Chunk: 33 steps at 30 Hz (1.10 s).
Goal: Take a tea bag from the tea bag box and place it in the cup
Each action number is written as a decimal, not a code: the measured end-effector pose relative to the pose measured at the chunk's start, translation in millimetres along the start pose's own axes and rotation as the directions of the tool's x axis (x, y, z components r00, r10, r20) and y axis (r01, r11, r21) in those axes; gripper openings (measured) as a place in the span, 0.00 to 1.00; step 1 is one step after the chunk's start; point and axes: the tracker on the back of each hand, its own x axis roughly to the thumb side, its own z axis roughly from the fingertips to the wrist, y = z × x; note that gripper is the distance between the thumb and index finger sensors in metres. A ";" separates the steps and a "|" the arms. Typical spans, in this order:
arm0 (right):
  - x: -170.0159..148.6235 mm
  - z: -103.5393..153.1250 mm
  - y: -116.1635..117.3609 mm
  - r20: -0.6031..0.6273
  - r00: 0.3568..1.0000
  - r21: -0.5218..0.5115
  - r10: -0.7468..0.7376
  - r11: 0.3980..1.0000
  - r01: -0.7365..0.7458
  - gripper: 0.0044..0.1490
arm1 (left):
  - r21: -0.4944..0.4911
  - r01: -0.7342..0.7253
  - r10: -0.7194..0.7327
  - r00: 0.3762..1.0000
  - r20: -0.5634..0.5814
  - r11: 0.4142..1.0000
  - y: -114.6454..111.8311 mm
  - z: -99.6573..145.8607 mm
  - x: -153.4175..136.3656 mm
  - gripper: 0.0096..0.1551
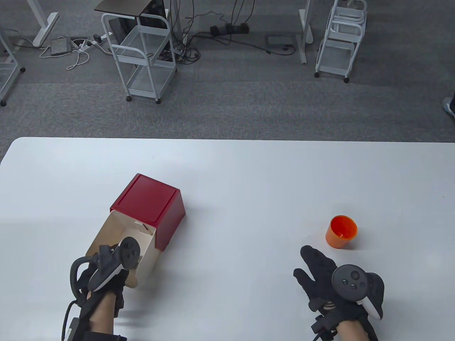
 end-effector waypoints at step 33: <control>-1.3 3.7 -1.6 0.018 0.999 -0.016 -0.040 0.999 0.040 0.45 | 0.094 -0.359 0.331 0.915 0.230 0.929 85.3 63.4 178.3 0.22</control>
